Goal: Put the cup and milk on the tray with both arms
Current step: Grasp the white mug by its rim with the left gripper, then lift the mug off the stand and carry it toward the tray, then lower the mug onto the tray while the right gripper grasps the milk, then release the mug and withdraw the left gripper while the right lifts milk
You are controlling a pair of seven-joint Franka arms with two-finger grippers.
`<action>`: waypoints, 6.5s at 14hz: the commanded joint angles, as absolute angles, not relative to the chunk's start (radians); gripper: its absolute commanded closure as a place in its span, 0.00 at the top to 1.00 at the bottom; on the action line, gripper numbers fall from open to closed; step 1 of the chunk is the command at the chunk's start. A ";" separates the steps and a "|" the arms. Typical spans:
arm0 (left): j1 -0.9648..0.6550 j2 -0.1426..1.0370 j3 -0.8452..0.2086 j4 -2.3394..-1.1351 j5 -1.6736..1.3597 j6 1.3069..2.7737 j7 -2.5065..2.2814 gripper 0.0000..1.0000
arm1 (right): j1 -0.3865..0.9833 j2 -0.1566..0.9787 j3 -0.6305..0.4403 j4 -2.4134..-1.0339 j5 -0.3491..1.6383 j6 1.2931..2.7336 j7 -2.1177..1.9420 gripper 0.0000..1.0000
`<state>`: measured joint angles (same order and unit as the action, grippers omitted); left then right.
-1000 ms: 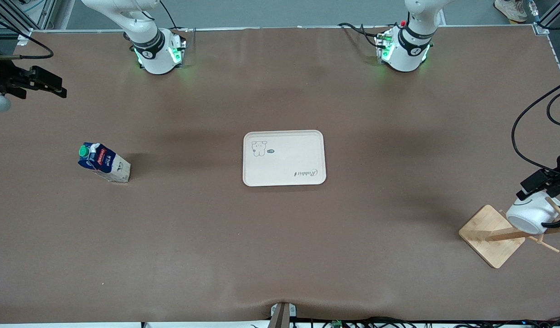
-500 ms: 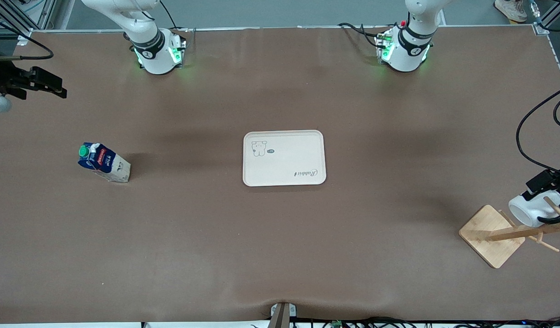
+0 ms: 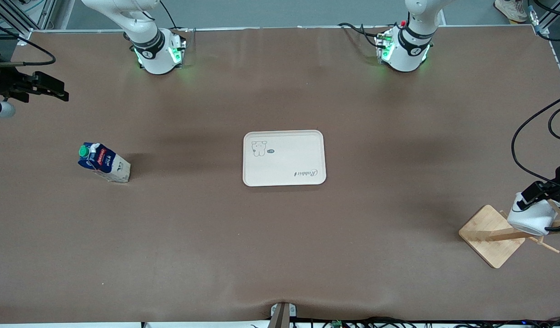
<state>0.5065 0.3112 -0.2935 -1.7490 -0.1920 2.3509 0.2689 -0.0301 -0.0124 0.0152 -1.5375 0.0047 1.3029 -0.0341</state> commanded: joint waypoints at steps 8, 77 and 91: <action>0.494 0.307 -0.347 -1.730 -0.212 2.321 0.278 0.00 | -0.032 0.023 0.015 -1.526 -0.003 1.279 -0.037 1.00; -0.272 0.720 -0.468 -1.439 -0.039 2.074 -1.172 1.00 | -0.204 0.187 0.014 -2.002 0.032 1.934 -0.175 1.00; 0.116 0.301 -0.431 -1.439 0.273 1.727 -0.622 1.00 | -0.163 0.192 0.017 -1.950 0.026 1.728 -0.192 0.00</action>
